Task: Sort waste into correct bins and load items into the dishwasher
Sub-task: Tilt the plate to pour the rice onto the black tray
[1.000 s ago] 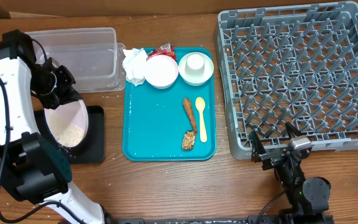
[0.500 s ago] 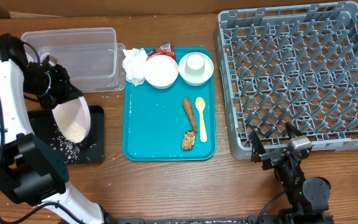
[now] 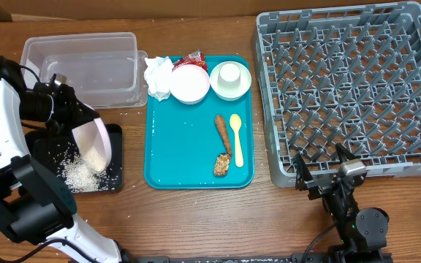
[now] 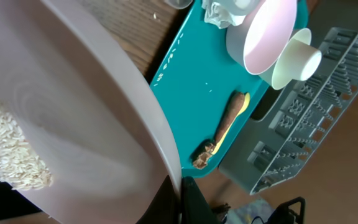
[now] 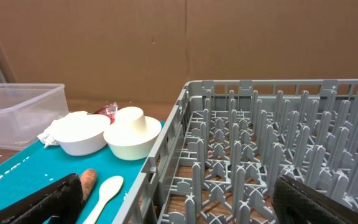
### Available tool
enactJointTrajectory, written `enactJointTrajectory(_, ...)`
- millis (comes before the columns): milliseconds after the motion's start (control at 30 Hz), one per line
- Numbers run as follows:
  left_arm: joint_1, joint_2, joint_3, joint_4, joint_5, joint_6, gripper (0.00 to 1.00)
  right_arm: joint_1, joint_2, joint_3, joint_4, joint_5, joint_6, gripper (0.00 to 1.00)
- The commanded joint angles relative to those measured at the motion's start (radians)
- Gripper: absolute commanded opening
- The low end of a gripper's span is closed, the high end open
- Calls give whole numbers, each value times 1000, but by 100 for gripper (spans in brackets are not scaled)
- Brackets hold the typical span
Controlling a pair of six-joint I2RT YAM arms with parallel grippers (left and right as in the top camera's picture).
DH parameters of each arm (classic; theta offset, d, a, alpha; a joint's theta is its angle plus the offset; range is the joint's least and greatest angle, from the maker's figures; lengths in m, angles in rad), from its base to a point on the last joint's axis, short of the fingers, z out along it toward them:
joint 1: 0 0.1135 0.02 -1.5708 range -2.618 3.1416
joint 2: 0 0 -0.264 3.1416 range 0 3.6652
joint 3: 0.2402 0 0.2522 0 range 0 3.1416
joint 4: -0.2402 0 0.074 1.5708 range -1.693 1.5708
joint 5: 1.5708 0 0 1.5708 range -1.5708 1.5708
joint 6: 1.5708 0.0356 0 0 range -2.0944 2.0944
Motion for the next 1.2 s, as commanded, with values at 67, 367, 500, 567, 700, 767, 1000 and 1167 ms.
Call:
enactJointTrajectory(67,41,-34,-6,-15,148,102,5,2,-7,-10,4,6,-6,100)
enactJointTrajectory(367,138,-34,-6,-100,225,183,4,2,-7,-10,4,6,-6,100)
enactJointTrajectory(500,182,-34,-6,-131,263,246,4,2,-7,-10,4,6,-6,100)
enactJointTrajectory(567,196,-34,-6,-144,263,248,4,2,-7,-10,4,6,-6,100)
enactJointTrajectory(700,216,-34,-6,-187,314,285,4,2,-7,-10,4,6,-6,100)
enactJointTrajectory(767,225,-34,-6,-177,344,322,4,2,-7,-10,4,6,-6,100)
enactJointTrajectory(1000,259,-33,-6,-196,352,309,4,2,-7,-10,4,6,-6,100)
enactJointTrajectory(1167,262,-35,-6,-192,352,296,4,2,-7,-10,4,6,-6,100)
